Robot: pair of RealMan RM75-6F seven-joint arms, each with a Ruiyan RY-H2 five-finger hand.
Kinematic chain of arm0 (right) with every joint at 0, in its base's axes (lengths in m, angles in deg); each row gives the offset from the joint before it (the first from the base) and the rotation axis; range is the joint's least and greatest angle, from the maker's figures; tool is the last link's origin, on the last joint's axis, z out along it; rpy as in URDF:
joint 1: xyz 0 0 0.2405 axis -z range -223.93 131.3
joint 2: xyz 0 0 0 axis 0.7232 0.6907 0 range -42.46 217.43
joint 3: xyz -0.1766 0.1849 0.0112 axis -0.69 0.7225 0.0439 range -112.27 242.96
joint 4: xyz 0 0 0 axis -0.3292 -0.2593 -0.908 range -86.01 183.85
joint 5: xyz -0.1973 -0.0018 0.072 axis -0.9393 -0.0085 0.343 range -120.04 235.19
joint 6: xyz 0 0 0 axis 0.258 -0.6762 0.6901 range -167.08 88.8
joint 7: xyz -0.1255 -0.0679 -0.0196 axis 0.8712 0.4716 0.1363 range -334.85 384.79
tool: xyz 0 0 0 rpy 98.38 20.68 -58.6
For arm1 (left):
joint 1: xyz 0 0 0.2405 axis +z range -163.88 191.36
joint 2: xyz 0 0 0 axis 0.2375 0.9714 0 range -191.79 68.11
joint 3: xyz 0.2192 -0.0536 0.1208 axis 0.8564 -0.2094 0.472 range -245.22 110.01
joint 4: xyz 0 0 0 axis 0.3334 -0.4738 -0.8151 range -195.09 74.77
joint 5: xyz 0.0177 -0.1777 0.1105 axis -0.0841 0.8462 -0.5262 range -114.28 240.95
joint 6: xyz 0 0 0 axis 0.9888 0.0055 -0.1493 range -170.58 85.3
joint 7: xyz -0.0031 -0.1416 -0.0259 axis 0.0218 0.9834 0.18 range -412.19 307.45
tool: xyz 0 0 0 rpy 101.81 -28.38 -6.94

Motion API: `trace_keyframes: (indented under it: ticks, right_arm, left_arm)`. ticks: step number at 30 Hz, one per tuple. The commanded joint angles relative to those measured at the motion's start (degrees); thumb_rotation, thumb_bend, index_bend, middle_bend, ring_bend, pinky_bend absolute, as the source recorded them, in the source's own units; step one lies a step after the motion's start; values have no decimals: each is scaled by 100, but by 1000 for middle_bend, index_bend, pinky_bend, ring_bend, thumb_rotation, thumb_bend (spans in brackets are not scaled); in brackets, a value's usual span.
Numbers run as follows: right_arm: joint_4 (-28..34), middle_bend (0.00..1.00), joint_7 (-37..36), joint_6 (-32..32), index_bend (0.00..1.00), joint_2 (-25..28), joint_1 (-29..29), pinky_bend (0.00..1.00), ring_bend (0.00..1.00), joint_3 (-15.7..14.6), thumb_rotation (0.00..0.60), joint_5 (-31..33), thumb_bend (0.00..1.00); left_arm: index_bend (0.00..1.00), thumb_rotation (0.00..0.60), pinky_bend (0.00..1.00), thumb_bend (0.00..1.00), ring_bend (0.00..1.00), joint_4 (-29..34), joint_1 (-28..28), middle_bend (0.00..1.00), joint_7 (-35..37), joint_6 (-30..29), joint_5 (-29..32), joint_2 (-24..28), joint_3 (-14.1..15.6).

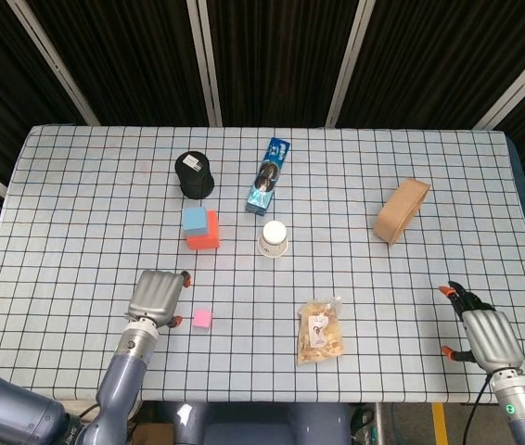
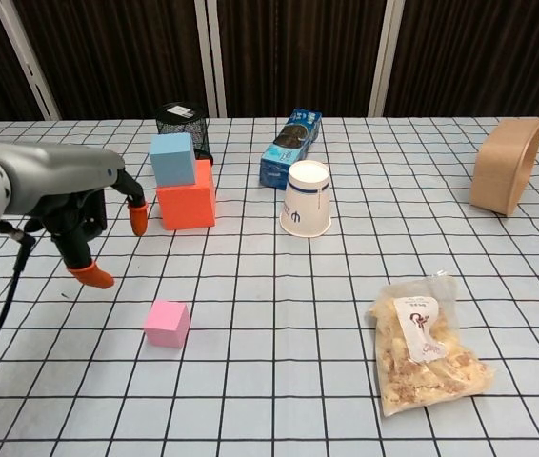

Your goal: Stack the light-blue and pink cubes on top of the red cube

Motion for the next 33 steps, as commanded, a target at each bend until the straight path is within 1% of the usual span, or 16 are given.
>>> trace_keyframes:
  ticks: [1,7,10,13,17,23,33]
  right_arm:
    - [2,101,-25,16,138,9,3,365,198,3,600,-11,138]
    - [-9,101,-128,61,137,54,26,365,199,8,600,-29,138]
    - [-10,101,-161,75,137,64,29,365,199,4,600,-56,138]
    - [-5,101,-174,82,137,73,32,365,199,0,600,-71,138]
    - [-6,101,-181,70,137,75,27,365,199,-2,600,-74,138]
    - [7,101,-170,43,138,77,20,365,199,-3,600,-59,137]
    - [28,101,-177,40,137,97,22,365,199,-4,600,-58,138]
  left_arm:
    - [360,600,772,246,716,-293,105,868,84,62,-144,-262,153]
    - [390,600,774,290,719,-807,154,871,79,192,-384,-702,257]
    - [396,600,774,290,719,-914,177,871,80,338,-386,-841,256]
    - [395,600,775,290,719,-1011,164,870,-39,352,-416,-933,257]
    - [373,600,774,290,718,-994,176,870,-128,354,-406,-980,191]
    - [385,600,775,291,719,-884,211,871,-246,352,-433,-969,185]
    - [397,600,775,291,719,-976,278,871,-371,344,-513,-1059,214]
